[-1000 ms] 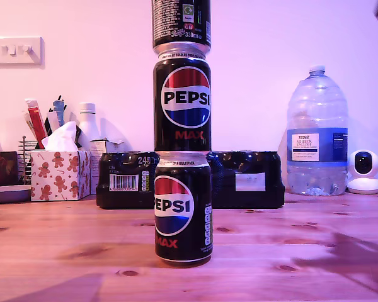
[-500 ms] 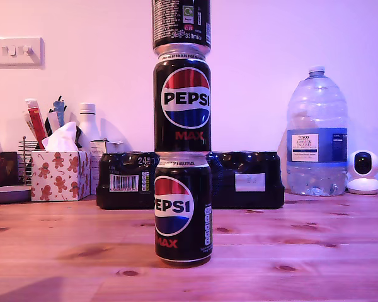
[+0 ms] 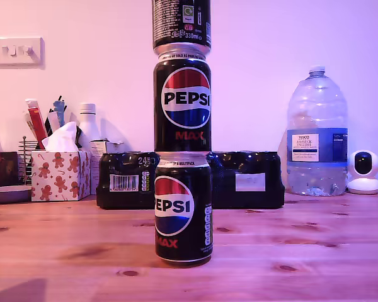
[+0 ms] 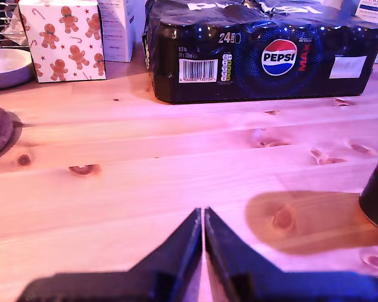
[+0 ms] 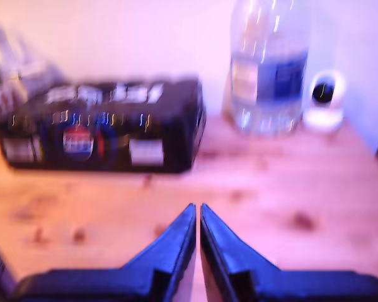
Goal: Stack up the Pepsi cans on top of each other
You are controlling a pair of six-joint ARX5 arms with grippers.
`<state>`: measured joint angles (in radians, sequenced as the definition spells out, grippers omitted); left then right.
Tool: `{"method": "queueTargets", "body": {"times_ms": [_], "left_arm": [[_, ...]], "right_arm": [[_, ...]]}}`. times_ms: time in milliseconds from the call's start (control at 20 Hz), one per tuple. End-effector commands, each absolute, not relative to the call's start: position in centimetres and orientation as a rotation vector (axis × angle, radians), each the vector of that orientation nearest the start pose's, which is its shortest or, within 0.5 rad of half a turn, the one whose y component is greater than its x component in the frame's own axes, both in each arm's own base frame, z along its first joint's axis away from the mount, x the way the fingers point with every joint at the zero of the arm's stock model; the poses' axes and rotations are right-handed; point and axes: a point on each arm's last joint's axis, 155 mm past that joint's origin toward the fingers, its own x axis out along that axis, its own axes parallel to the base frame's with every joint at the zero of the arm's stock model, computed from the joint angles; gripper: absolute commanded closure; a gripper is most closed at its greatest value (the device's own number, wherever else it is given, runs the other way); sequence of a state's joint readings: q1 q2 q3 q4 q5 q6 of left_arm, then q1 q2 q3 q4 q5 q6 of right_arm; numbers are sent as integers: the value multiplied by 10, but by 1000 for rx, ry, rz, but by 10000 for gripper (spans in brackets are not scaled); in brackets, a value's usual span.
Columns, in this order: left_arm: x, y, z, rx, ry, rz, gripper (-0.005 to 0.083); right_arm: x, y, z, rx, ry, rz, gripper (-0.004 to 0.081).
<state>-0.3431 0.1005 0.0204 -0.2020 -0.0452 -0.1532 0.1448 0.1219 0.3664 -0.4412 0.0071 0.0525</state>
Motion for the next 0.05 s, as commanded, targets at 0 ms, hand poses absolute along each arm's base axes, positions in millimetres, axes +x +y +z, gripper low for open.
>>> {"method": "queueTargets", "body": {"times_ms": [0], "left_arm": [[235,-74,88,-87,332,-268,794]], "right_arm": [[227,33,201,41,202,136,782]]}}
